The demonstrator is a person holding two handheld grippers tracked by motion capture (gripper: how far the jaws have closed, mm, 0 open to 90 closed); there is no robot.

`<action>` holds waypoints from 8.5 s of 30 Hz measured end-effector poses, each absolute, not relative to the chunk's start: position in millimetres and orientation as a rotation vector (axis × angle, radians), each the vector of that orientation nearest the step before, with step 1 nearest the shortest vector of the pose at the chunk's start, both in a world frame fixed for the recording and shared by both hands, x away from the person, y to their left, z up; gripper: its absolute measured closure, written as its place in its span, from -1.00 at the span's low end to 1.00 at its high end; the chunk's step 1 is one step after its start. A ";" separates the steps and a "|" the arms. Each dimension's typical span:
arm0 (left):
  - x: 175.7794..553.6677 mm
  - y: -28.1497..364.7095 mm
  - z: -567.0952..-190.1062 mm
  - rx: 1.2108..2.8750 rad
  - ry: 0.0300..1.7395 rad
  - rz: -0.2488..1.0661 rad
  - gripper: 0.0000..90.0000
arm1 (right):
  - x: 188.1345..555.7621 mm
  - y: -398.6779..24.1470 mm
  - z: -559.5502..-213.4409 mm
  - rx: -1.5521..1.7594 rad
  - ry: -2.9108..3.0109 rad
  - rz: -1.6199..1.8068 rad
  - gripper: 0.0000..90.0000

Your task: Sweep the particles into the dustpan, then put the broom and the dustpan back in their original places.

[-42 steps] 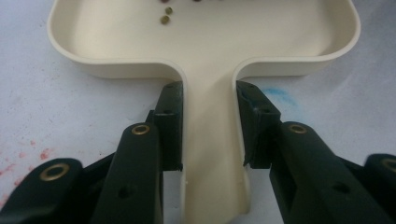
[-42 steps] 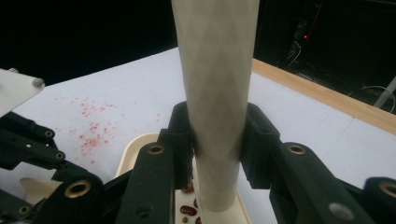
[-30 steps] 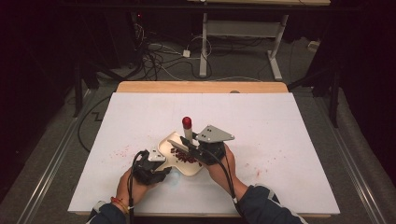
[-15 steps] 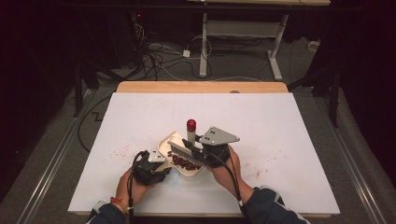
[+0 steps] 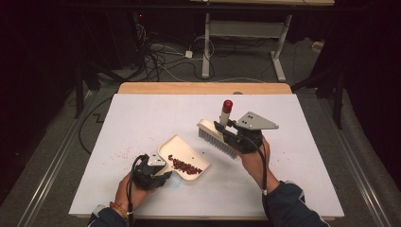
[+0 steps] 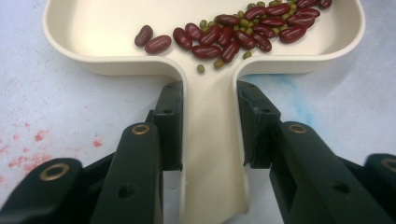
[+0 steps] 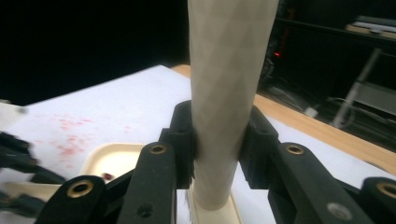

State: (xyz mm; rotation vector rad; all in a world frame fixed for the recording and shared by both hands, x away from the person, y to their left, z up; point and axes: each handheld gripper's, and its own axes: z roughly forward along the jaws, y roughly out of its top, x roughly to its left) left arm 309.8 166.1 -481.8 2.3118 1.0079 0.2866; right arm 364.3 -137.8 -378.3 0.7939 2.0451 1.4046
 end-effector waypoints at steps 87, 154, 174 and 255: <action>307.1 164.3 -481.9 2.316 1.003 0.292 0.41 | 357.3 -46.5 -413.8 0.488 2.255 1.410 0.57; 308.2 167.1 -480.3 2.298 1.005 0.281 0.41 | 319.5 -223.4 -360.1 0.671 2.105 1.358 0.57; 311.8 172.4 -480.8 2.280 1.003 0.271 0.41 | 304.5 -271.5 -391.9 0.748 2.181 1.306 0.57; 343.7 218.0 -493.4 1.962 1.526 0.418 0.23 | 332.8 -282.1 -376.0 0.730 2.382 1.225 0.57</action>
